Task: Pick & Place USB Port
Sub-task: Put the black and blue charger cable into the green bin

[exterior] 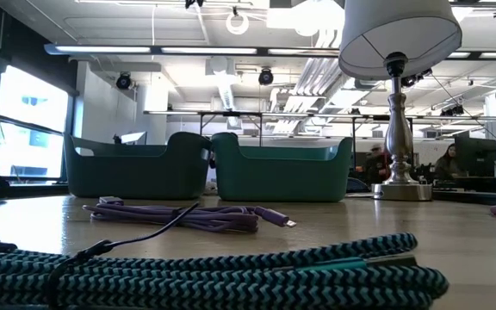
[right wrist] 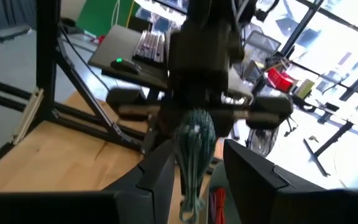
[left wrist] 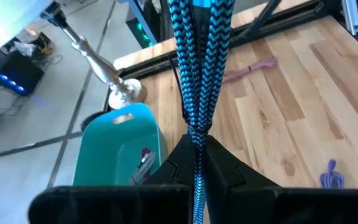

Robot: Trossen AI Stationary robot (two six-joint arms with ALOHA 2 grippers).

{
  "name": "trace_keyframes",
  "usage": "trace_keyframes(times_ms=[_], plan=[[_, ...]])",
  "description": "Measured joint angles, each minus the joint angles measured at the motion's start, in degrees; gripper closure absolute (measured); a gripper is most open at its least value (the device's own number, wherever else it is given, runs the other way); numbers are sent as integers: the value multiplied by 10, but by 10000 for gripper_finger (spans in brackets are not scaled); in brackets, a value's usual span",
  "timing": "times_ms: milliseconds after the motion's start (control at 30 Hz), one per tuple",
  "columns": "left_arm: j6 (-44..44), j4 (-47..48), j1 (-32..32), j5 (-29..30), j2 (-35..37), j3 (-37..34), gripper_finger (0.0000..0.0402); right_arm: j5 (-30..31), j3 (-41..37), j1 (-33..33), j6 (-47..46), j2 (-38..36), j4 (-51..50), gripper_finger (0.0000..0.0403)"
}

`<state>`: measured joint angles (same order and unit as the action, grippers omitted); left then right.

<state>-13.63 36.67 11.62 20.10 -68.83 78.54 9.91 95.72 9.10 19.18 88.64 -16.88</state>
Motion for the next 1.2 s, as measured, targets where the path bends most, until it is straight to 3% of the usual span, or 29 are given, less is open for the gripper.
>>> trace_keyframes(times_ms=[633, 1200], plan=[[-17, -40, 0, 2, 13, 0, 399, -34, 0, -18, -21, 11, -13, 272], [-28, -48, 0, -2, 13, 0, 399, -112, 0, -50, -31, 45, 24, 272]])
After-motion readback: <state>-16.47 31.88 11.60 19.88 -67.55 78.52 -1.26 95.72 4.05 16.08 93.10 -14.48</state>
